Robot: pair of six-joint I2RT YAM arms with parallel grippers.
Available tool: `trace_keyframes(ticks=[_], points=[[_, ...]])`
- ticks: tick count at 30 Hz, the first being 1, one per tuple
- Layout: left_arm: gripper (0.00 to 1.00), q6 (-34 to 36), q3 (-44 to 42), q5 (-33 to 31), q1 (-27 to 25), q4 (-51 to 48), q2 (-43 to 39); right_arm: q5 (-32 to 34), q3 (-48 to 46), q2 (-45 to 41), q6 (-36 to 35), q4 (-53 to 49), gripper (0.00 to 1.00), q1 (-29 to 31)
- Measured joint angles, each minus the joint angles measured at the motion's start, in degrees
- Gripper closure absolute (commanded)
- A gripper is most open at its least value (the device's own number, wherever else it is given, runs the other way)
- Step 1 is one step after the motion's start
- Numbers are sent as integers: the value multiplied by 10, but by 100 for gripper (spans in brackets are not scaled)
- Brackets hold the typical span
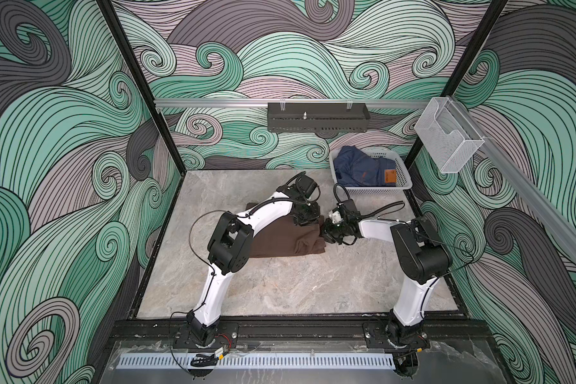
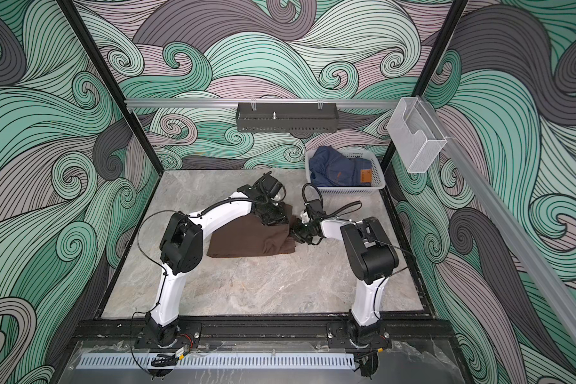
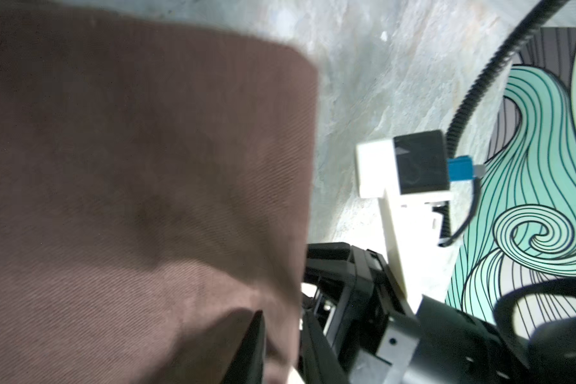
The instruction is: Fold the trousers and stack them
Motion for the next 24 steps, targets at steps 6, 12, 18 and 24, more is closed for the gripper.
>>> trace_keyframes(ticks=[6, 12, 18, 24], points=[[60, -1, 0, 11, 1, 12, -1, 13, 4, -28, -12, -42, 51, -7], [48, 4, -18, 19, 13, 17, -53, 70, 31, -106, -52, -131, 37, -27], [43, 17, -79, 23, 62, 26, -176, 100, 91, -150, -96, -197, 35, -31], [42, 32, -188, 31, 142, 41, -263, 94, 103, -119, -101, -210, 36, -6]])
